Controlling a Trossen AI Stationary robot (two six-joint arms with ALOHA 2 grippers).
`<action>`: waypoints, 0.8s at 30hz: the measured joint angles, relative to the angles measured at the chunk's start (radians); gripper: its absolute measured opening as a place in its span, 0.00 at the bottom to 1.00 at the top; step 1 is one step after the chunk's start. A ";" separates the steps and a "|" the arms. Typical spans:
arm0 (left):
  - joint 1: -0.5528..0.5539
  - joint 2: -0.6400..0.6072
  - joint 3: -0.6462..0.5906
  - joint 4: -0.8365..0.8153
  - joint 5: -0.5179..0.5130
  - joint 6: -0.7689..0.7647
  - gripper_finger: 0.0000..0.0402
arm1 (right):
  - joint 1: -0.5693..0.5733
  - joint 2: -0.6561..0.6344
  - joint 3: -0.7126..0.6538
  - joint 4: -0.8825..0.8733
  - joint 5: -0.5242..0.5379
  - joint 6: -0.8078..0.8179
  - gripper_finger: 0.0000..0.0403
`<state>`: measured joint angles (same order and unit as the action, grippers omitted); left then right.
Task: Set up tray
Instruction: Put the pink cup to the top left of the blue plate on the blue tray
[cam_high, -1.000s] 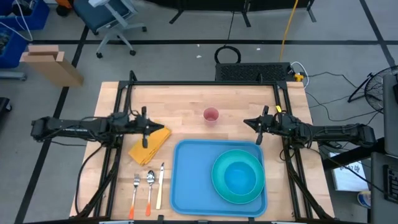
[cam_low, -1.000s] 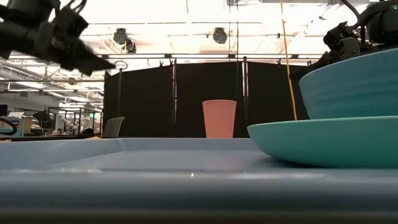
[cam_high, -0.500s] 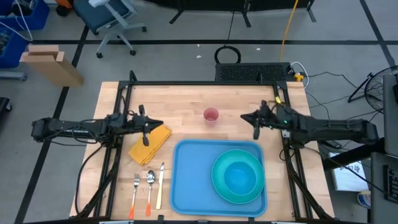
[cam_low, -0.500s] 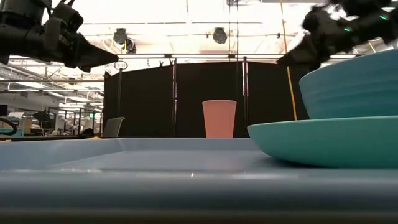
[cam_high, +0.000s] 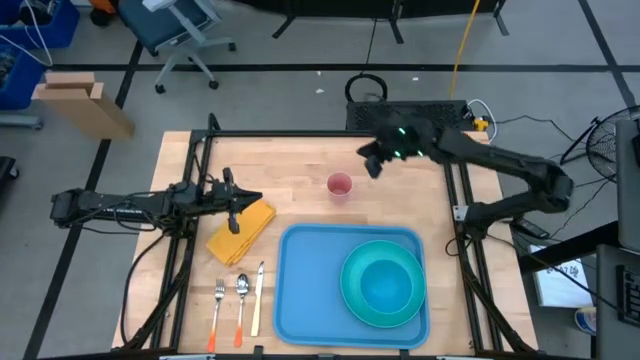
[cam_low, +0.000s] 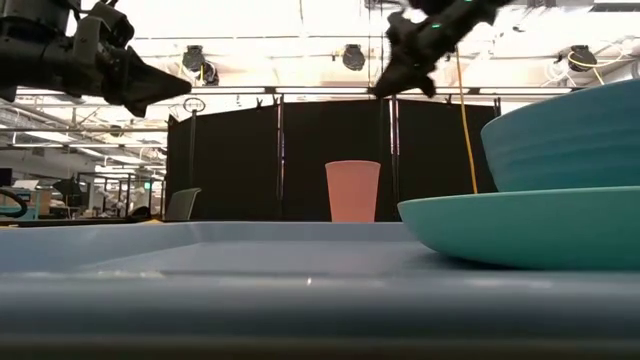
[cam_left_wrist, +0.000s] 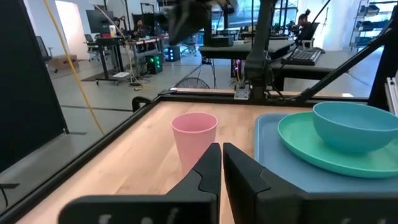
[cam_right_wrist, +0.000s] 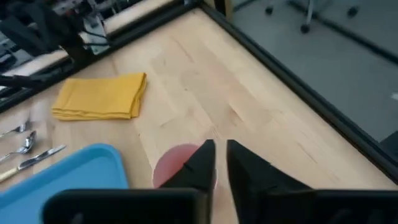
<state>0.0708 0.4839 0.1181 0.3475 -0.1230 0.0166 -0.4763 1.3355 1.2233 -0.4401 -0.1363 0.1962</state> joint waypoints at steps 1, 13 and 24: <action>0.000 0.000 0.000 -0.004 0.000 0.000 0.03 | -0.009 0.046 0.061 -0.044 0.000 -0.009 0.15; 0.000 0.000 0.001 -0.017 0.001 0.000 0.07 | -0.031 0.398 0.385 -0.298 -0.022 -0.100 0.56; 0.000 0.000 0.001 -0.037 0.016 -0.006 0.09 | 0.037 0.495 0.384 -0.389 0.111 -0.228 0.61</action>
<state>0.0708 0.4839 0.1192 0.3103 -0.1072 0.0108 -0.4396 1.8303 1.6077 -0.8286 -0.0254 -0.0321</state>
